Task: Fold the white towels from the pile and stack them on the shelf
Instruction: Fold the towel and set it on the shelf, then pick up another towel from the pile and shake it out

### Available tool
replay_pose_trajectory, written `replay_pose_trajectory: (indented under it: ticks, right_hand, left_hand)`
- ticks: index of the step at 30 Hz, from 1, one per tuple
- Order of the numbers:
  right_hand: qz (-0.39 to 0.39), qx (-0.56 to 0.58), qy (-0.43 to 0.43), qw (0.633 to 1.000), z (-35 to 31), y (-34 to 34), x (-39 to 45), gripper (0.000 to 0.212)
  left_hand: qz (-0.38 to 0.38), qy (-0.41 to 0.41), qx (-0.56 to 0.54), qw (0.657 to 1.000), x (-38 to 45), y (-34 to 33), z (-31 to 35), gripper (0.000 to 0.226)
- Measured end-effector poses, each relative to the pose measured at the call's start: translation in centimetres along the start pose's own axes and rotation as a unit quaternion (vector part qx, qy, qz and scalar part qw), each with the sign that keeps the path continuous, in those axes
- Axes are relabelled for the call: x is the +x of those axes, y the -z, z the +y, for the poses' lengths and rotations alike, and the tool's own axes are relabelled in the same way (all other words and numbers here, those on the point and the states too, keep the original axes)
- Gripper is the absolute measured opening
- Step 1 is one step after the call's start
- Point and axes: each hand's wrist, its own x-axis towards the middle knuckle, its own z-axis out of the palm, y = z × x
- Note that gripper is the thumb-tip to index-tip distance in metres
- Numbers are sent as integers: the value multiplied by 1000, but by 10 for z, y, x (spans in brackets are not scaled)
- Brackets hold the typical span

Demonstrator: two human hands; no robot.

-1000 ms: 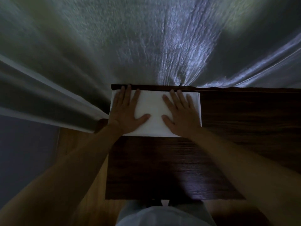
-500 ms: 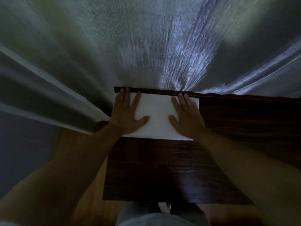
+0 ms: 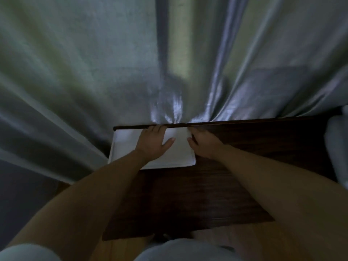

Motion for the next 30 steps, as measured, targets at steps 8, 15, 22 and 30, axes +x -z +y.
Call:
replay_pose_trajectory:
  ticks: [8, 15, 22, 30]
  right_hand:
    - [62, -97, -115, 987, 94, 61, -109, 57]
    - [104, -133, -196, 966, 179, 122, -196, 57]
    - [134, -141, -249, 949, 256, 163, -272, 54]
    - [153, -147, -317, 924, 340, 173, -323, 49]
  left_hand:
    - [-42, -82, 43, 995, 32, 12, 159, 94]
    - [-26, -186, 63, 980, 57, 28, 303, 77]
    - [-2, -236, 46, 971, 74, 29, 413, 80]
    - [-30, -298, -8, 954, 111, 10, 525, 76]
